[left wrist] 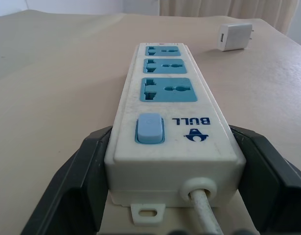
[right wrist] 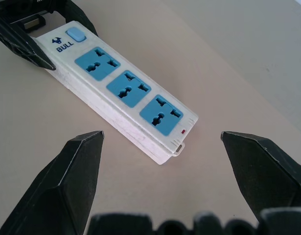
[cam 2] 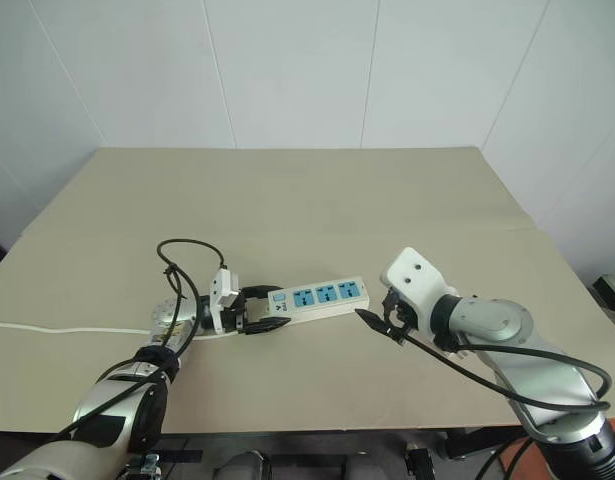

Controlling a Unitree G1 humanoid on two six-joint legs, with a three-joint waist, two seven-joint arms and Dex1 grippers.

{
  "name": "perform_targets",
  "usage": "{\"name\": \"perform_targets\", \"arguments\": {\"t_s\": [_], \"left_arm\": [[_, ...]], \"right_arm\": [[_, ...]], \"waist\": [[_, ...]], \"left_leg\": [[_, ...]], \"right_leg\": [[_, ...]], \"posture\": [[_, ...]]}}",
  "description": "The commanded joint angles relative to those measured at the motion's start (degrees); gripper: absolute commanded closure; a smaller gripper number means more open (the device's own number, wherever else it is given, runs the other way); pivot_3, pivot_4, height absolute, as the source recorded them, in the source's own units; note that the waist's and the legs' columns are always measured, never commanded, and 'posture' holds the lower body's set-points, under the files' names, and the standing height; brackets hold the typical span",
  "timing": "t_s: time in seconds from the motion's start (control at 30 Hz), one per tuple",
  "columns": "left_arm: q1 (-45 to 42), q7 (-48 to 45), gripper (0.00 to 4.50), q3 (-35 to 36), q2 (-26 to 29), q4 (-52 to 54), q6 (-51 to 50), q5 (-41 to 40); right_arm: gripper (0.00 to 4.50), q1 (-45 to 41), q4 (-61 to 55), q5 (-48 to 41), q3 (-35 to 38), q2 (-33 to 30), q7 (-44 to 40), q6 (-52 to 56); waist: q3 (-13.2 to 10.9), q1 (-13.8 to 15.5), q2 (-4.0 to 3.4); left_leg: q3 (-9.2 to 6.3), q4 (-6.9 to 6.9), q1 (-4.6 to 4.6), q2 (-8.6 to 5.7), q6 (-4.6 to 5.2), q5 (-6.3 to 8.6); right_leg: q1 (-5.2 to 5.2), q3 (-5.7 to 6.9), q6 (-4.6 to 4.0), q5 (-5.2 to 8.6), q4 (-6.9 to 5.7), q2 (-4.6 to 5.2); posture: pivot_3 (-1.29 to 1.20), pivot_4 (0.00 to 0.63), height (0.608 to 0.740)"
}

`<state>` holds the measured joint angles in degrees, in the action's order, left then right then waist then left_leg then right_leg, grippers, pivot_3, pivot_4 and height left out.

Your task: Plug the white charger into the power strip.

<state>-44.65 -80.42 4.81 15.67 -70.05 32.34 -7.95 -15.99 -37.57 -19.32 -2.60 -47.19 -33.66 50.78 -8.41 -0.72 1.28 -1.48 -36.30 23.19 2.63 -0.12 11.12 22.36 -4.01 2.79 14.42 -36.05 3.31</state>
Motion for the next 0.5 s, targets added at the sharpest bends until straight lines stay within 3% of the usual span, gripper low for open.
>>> {"name": "perform_targets", "arguments": {"t_s": [0.03, 0.23, 0.33, 0.5], "left_arm": [[-0.7, 0.2, 1.24, -0.5, 0.0, 0.1, 0.8, 0.9], [-0.9, -4.6, 1.24, -1.6, 0.4, 2.0, 2.0, 0.8], [-0.9, -8.0, 1.24, -1.7, 0.3, 3.4, 1.7, -0.3], [-0.5, -11.1, 1.24, -2.1, -0.6, 4.9, 1.6, -1.1]], "right_arm": [[0.0, -2.4, -0.9, -1.4, 3.4, 0.5, 1.1, 3.9], [0.0, -14.3, 4.3, -8.7, 5.7, -5.3, -2.8, 25.9], [0.0, -21.3, 8.2, -11.3, 0.7, -12.7, -7.0, 33.7], [0.0, -26.7, 12.2, -11.8, -7.3, -19.8, -11.0, 34.9]], "waist": [[0.0, 0.0, 0.0], [0.0, 0.1, 0.0], [0.0, 0.1, -0.02], [0.0, 0.0, -0.02]], "left_leg": [[0.01, 0.0, 0.0, 0.0, 0.0, 0.0], [-0.02, -0.02, 0.03, 0.0, 0.0, 0.0], [0.0, 0.07, 0.1, 0.0, 0.0, 0.0], [0.03, 0.3, 0.25, 0.0, 0.01, 0.01]], "right_leg": [[0.0, 0.0, 0.0, 0.0, 0.0, 0.0], [0.0, 0.02, -0.02, -0.03, 0.03, 0.02], [0.1, 0.02, -0.05, -0.02, 0.07, 0.04], [0.34, 0.02, -0.09, 0.0, 0.12, 0.05]], "posture": [[0.0, 0.15, 0.74], [0.0, 0.15, 0.74], [0.0, 0.15, 0.74], [0.0, 0.15, 0.74]]}}
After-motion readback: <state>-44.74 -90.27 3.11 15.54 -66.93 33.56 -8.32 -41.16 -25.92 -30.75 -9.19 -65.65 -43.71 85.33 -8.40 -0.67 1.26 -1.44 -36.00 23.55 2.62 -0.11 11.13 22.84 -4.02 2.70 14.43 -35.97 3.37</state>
